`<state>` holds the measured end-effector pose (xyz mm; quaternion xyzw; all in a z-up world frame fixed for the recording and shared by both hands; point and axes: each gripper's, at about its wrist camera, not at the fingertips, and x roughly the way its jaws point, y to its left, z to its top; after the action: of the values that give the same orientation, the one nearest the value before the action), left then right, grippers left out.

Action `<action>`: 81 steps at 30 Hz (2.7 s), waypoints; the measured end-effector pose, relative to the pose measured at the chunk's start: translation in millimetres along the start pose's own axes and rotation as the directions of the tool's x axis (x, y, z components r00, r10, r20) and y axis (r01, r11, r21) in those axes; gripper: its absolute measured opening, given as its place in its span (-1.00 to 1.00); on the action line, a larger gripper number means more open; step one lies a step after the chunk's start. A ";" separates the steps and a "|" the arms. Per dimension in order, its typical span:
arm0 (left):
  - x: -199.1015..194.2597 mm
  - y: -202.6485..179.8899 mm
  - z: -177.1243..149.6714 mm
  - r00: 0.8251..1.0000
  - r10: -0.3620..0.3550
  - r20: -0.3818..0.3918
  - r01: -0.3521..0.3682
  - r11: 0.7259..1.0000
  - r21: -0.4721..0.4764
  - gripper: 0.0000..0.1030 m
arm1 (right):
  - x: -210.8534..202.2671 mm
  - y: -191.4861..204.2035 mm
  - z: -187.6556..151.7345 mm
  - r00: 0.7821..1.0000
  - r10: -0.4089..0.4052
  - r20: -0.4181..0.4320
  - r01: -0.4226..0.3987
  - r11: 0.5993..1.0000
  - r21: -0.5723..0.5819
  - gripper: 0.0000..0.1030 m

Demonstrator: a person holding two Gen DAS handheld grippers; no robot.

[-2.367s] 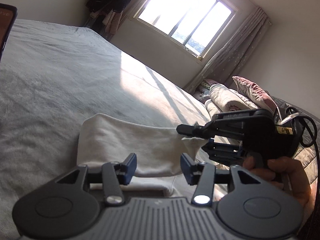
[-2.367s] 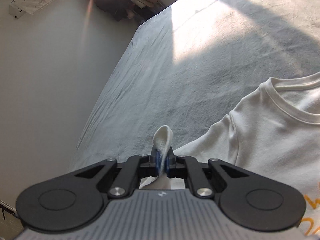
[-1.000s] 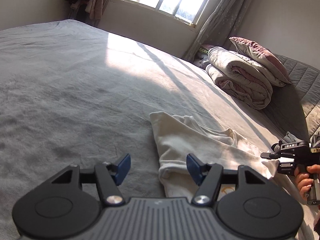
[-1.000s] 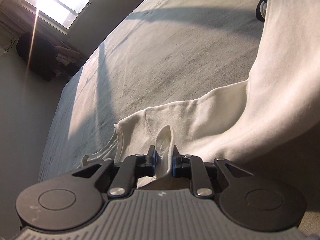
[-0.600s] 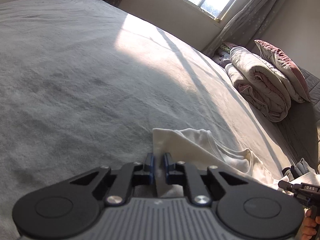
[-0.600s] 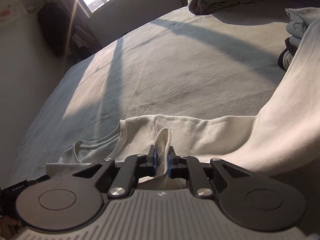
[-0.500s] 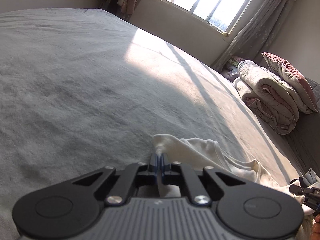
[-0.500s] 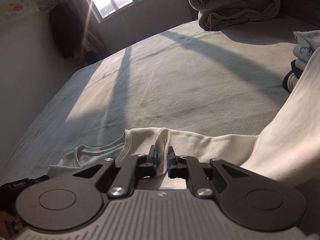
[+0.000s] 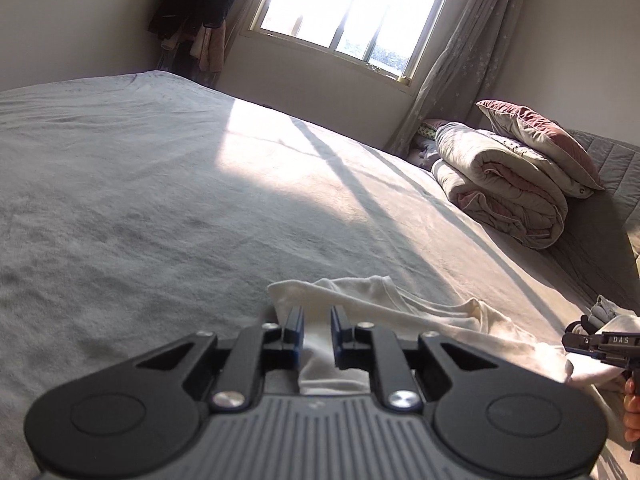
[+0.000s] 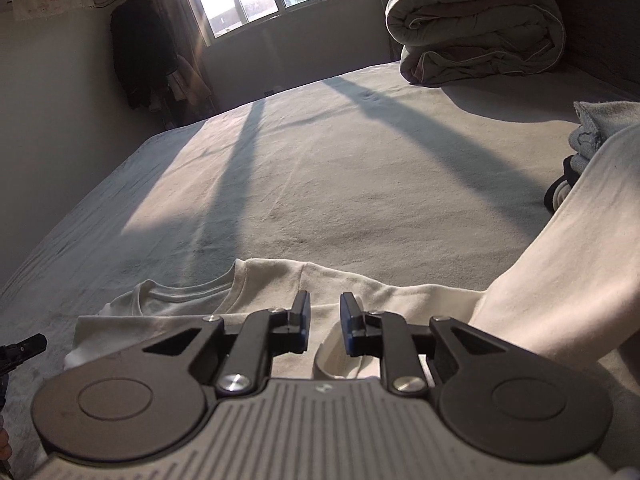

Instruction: Fold clothes

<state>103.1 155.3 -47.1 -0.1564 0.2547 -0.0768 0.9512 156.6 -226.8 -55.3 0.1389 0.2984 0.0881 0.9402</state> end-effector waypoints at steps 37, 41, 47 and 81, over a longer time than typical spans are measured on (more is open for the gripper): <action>-56.0 -20.9 -39.5 0.998 -0.042 0.041 0.045 0.997 -0.060 0.08 | -134.5 -96.1 7.7 0.937 -0.296 0.186 0.242 0.934 0.264 0.05; -53.4 -15.7 -42.8 0.998 -0.043 0.047 0.047 0.995 -0.091 0.08 | -137.6 -116.1 15.6 0.913 -0.352 0.204 0.273 0.901 0.336 0.05; -52.9 -14.2 -39.2 0.997 -0.052 0.048 0.056 0.995 -0.083 0.08 | -142.1 -146.1 27.4 0.872 -0.437 0.222 0.309 0.842 0.443 0.05; -53.2 2.7 -26.7 0.998 -0.056 0.036 0.061 0.989 -0.137 0.07 | -143.9 22.2 121.7 0.915 -0.054 0.400 0.064 0.998 -0.012 -0.88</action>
<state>44.0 162.9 -45.4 -0.2307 0.2393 -0.0842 0.9394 110.0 -267.0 124.2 0.1331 0.1032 0.0333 0.9852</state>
